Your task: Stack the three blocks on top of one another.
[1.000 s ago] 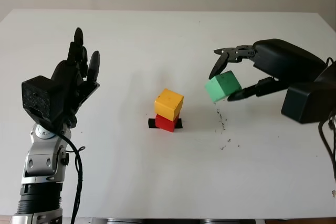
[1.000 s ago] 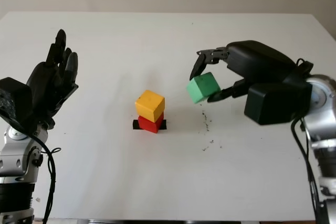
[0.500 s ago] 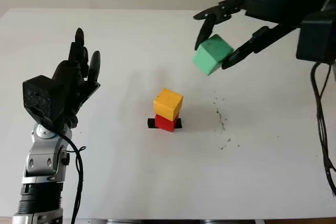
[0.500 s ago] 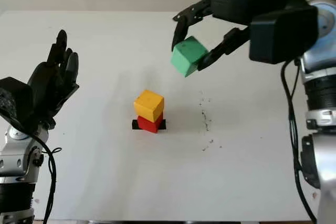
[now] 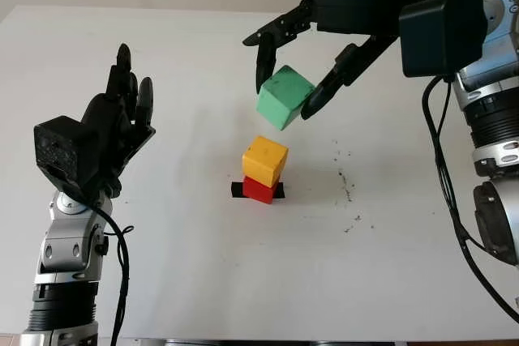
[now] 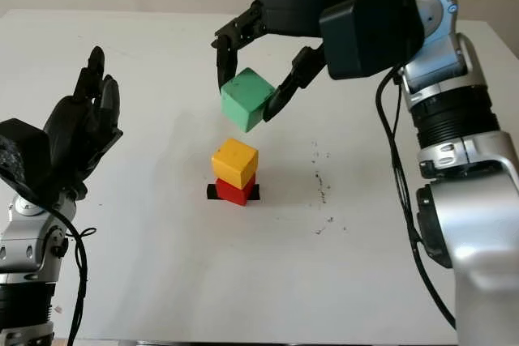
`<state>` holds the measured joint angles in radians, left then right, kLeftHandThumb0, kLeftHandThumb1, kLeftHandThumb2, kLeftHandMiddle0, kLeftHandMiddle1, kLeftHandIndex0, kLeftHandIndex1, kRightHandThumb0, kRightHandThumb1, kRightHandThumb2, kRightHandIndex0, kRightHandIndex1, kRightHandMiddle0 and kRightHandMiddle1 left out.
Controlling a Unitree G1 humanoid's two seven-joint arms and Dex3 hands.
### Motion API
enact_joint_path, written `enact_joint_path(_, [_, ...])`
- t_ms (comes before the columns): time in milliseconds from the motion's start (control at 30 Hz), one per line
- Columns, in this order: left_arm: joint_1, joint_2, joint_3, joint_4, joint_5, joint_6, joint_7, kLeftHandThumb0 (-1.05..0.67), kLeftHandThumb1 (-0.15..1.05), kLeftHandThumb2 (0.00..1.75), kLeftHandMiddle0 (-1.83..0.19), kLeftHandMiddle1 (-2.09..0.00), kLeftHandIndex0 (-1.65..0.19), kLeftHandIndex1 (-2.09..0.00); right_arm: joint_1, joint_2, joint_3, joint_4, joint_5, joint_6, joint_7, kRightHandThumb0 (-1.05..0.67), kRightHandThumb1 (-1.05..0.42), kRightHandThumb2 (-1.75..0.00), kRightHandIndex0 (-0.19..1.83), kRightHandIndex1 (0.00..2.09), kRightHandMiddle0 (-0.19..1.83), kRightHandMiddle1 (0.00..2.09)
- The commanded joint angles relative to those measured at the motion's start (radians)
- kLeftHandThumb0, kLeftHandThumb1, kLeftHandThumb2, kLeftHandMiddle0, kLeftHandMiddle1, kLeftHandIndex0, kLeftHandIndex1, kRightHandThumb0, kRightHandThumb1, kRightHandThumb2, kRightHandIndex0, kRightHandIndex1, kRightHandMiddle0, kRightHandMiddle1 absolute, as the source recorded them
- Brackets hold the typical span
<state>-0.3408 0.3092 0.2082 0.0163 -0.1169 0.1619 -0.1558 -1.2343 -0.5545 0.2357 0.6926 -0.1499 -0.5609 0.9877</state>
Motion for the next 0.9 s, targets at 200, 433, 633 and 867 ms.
enact_joint_path(200, [-0.007, 0.001, 0.001, -0.009, -0.005, 0.001, 0.004, -0.75, 1.05, 0.74, 0.19, 0.00, 0.19, 0.00, -0.026, 0.020, 0.014, 0.004, -0.013, -0.019, 0.003, -0.47, -0.92, -0.06, 0.32, 0.04, 0.47, 1.43])
enact_joint_path(433, [-0.009, 0.001, -0.002, -0.013, -0.004, 0.005, 0.004, -0.76, 1.05, 0.75, 0.19, 0.00, 0.19, 0.00, -0.028, 0.027, 0.041, 0.015, -0.040, -0.045, 0.012, -0.49, -0.94, -0.06, 0.30, 0.04, 0.42, 1.46])
enact_joint_path(633, [-0.009, 0.002, -0.003, -0.010, -0.003, 0.002, 0.002, -0.76, 1.05, 0.75, 0.19, 0.00, 0.19, 0.00, -0.042, 0.047, 0.041, 0.067, -0.016, -0.040, 0.061, -0.52, -0.94, -0.06, 0.31, 0.04, 0.43, 1.49])
enact_joint_path(867, [-0.007, 0.001, -0.002, -0.010, -0.003, 0.003, 0.005, -0.76, 1.05, 0.75, 0.19, 0.00, 0.19, 0.00, -0.044, 0.066, 0.031, 0.099, 0.023, 0.030, 0.131, -0.55, -0.93, -0.05, 0.32, 0.05, 0.43, 1.55])
